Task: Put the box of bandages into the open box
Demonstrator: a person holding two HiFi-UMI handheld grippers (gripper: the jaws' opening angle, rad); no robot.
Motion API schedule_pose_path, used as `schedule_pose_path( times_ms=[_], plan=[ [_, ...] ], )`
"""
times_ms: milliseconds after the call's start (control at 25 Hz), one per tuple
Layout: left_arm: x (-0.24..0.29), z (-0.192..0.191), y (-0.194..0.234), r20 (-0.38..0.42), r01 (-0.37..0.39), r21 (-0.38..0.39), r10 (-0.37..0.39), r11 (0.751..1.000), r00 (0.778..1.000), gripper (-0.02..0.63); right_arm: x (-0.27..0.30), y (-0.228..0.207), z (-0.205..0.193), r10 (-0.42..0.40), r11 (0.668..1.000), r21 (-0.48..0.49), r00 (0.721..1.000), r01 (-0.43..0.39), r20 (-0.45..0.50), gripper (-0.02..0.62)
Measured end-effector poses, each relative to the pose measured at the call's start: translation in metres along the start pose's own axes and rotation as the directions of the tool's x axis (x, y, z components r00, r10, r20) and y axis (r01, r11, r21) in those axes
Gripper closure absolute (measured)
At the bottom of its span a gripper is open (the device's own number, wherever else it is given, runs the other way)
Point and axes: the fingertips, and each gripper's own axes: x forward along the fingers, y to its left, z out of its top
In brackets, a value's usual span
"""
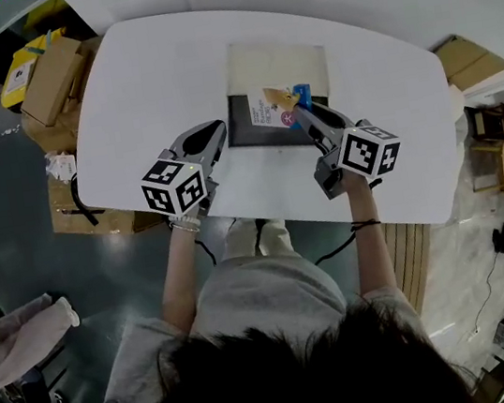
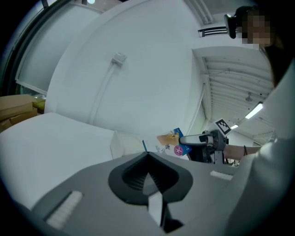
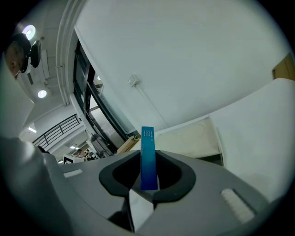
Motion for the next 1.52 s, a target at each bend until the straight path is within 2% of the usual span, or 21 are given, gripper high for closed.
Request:
schedule_pose_path(
  times_ms=[360, 800, 1520],
  plan=[
    [0.015, -0.019, -0.003, -0.038, 0.008, -0.024, -0.009, 1.0, 0.999, 0.612, 0.008, -0.012, -0.015, 0.008, 0.998, 0.059, 0.997, -0.004, -0.079, 0.489],
    [0.027, -0.033, -0.005, -0.063, 0.02, -0.059, -0.024, 0.998, 0.998, 0.612, 0.026, -0.029, -0.034, -0.035, 0.994, 0.091, 0.982, 0.053, -0.187, 0.489],
    [0.034, -0.035, -0.005, -0.063, 0.024, -0.071, -0.028, 0.997, 0.998, 0.612, 0.038, -0.039, -0.049, -0.068, 0.981, 0.16, 0.963, 0.113, -0.26, 0.488]
  ],
)
